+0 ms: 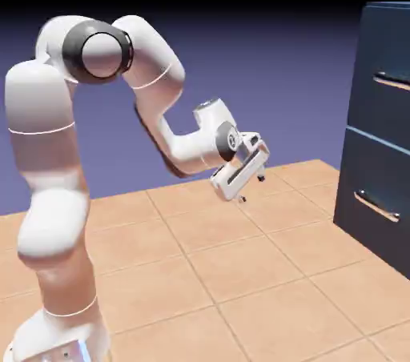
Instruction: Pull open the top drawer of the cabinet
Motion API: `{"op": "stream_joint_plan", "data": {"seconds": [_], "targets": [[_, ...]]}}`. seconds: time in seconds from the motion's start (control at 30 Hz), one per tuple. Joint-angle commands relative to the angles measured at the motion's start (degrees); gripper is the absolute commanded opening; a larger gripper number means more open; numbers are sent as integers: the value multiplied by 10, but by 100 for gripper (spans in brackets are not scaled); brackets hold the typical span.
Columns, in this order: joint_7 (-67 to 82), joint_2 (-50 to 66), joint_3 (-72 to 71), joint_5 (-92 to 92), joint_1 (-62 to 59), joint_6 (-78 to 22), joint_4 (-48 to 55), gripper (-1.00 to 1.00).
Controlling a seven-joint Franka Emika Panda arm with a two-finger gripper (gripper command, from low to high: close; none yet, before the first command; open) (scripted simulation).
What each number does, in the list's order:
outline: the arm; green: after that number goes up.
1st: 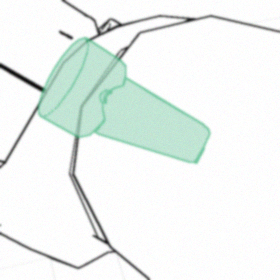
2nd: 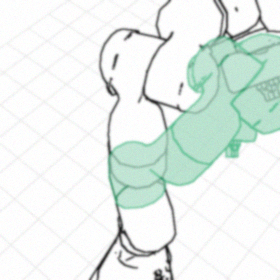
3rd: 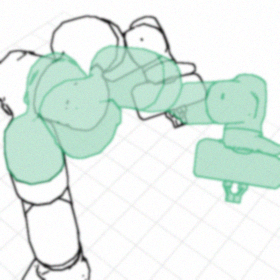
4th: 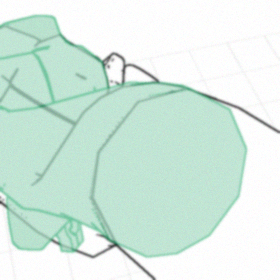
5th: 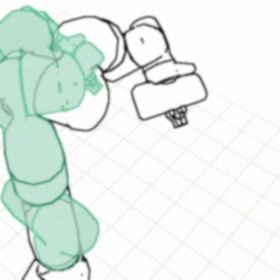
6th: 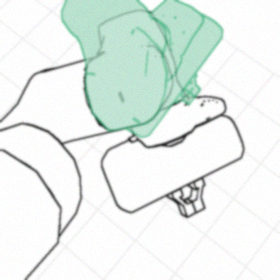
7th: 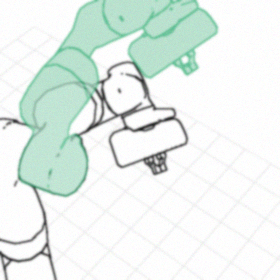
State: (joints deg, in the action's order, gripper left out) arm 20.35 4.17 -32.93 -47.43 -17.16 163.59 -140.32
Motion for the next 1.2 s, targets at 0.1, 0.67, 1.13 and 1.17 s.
{"op": "stream_joint_plan", "data": {"seconds": [0.1, 0.67, 1.13, 1.17], "targets": [[100, 58, -52, -75, -30, -17, 33, 0], [523, 307, -274, -395, -151, -87, 172, 0], [872, 511, -457, -659, -251, -145, 287, 0], [897, 526, -470, -677, -258, -149, 295, 0]]}}
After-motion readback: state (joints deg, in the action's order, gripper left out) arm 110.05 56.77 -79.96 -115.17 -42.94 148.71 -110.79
